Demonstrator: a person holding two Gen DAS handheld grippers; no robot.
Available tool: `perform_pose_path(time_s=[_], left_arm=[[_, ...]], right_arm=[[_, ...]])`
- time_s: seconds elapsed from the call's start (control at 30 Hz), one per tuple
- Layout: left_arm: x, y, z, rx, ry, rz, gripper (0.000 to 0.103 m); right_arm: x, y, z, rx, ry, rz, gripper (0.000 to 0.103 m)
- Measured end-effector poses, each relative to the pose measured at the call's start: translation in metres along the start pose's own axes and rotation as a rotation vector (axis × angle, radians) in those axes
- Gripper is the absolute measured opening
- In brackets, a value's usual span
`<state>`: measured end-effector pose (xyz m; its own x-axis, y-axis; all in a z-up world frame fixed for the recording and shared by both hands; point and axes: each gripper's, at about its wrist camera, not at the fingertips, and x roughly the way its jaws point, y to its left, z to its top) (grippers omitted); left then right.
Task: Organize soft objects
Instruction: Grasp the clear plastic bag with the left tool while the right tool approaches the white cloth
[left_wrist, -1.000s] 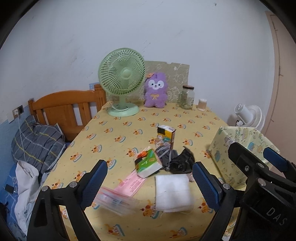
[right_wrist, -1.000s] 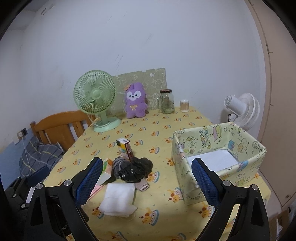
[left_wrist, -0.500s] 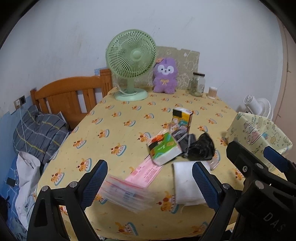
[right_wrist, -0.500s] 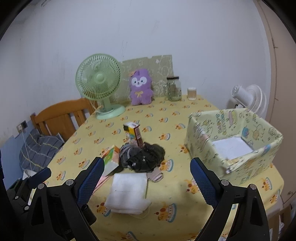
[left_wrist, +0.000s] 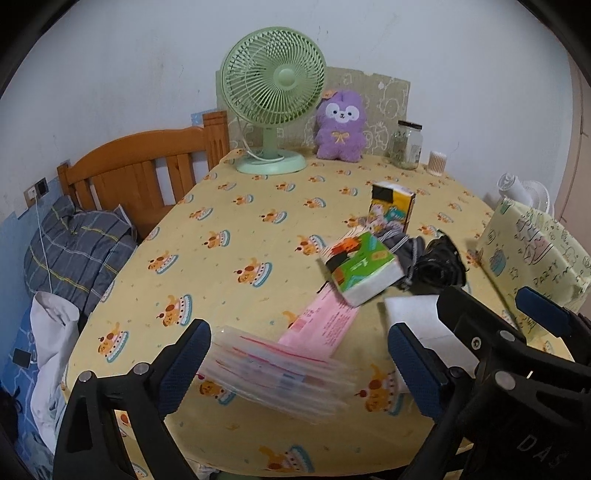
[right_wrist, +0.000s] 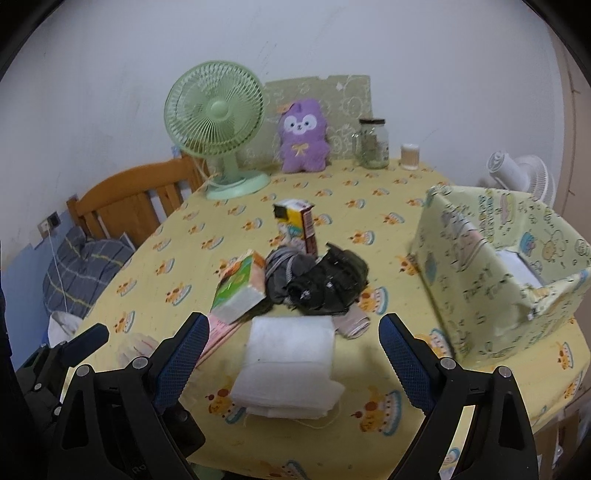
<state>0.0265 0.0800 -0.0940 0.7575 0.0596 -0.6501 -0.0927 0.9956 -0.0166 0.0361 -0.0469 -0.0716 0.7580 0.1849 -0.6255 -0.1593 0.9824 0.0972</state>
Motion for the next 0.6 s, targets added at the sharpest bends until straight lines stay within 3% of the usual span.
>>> perform_pose_path(time_s=[0.6], left_arm=[[0.036, 0.014, -0.015, 0.022, 0.094, -0.005, 0.102]], right_arm=[[0.046, 0.015, -0.014, -0.023, 0.165, -0.022, 0.090]])
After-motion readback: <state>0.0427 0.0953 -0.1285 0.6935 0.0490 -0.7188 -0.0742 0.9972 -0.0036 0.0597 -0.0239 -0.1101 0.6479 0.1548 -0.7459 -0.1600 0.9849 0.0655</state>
